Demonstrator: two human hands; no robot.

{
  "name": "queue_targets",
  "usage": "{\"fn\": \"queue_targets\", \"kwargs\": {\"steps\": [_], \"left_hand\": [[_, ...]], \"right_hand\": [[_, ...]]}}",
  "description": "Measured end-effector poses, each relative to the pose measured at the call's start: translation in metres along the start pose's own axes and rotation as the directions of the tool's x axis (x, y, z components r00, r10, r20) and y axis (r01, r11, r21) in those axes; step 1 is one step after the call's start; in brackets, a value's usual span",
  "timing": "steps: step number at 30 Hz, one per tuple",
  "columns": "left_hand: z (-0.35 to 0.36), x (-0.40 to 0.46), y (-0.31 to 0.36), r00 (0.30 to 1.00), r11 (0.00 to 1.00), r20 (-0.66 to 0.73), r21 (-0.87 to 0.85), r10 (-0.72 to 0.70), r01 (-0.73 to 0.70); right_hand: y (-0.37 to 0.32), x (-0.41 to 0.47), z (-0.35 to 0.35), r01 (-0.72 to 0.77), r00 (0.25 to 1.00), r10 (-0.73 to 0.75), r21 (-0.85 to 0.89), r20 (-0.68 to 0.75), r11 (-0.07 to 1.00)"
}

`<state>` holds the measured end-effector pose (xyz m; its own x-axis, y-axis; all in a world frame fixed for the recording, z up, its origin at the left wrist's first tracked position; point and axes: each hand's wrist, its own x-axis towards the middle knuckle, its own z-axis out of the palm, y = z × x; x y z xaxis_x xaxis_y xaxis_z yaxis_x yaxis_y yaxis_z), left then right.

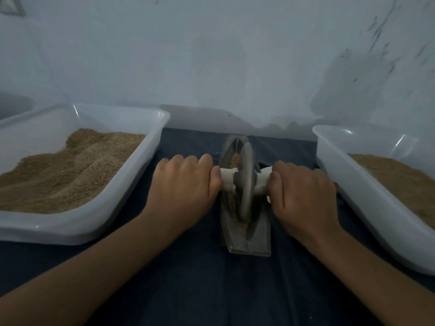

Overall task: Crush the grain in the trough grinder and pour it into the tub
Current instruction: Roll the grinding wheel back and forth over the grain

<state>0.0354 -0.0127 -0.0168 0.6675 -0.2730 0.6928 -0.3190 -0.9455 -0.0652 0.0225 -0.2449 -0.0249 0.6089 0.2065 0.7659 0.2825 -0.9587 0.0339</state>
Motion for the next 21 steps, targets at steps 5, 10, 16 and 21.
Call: {"fn": "queue_targets", "kwargs": {"steps": [5, 10, 16, 21], "left_hand": [[0.021, 0.017, -0.008, 0.984, 0.969, 0.100, 0.181, 0.149, -0.165], [0.045, 0.047, -0.017, 0.953, 0.939, 0.257, 0.259, 0.157, -0.225], [0.058, 0.083, -0.018, 0.955, 0.954, 0.277, 0.244, 0.101, -0.172], [0.035, 0.038, -0.014, 0.962, 0.958, 0.210, 0.193, 0.172, -0.214]], "right_hand": [[0.011, 0.019, 0.020, -0.037, 0.998, 0.038, -0.015, 0.041, 0.999], [0.034, 0.074, 0.053, 0.013, 0.968, 0.010, -0.090, 0.252, 0.996], [0.043, 0.086, 0.063, -0.063, 0.909, 0.104, -0.114, 0.405, 0.992], [0.015, 0.051, 0.035, -0.152, 0.971, 0.172, -0.126, 0.168, 0.980]]}}
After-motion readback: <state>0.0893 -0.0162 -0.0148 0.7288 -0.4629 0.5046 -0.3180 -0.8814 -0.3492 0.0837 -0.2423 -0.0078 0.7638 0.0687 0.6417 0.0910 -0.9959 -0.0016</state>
